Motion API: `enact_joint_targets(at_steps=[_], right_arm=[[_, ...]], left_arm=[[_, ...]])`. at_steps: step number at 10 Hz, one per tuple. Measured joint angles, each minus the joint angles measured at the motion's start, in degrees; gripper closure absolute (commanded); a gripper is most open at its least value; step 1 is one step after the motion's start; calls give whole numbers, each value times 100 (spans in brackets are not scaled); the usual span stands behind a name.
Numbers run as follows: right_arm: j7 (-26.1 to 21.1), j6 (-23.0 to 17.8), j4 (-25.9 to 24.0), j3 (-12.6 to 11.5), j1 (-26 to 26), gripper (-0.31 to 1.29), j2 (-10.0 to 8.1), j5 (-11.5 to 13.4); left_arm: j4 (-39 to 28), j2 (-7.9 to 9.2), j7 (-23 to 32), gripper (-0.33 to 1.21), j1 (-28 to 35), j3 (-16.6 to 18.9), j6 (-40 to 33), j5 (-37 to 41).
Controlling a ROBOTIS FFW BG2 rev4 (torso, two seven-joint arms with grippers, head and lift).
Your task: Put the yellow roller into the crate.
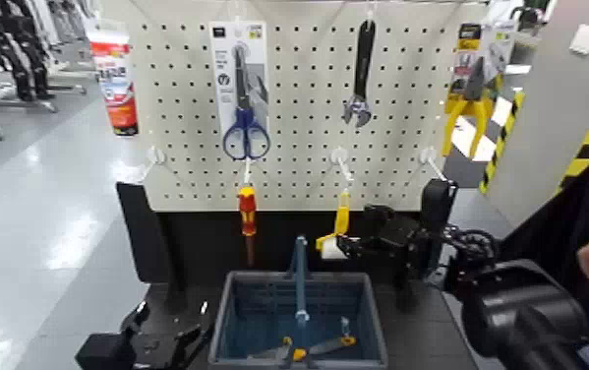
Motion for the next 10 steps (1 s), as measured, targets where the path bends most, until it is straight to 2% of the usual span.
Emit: enact_joint_targets(at_steps=[2,3,4,6,7,8,10], right_arm=[[4,-126,242,129,-140,24,17,-40],[32,-168,335,180,-198,49,18,-54],[86,-189,428,233,-254,65,18,-82],[259,-240,667,349,-382,93,56,-163],[274,-225,699,372,-406,97,68,-166],[283,-195,697,377,-411,117,70,-167],[252,-171,650,357,-406,118,71,-167]], left_arm=[[13,-2,-23,11,-11,1,-7,0],[29,-3,-28,11,-15,1,-18,0],[41,-9,-36,11,-16,1,-31,0],[51,-11,-44,11,-13,21,-57,0],[52,-13,-44,11,-9,25,-61,0],[56,-17,-44,11,-7,26,-62,0],[60,-21,-44,11,-1,34,-68,0]])
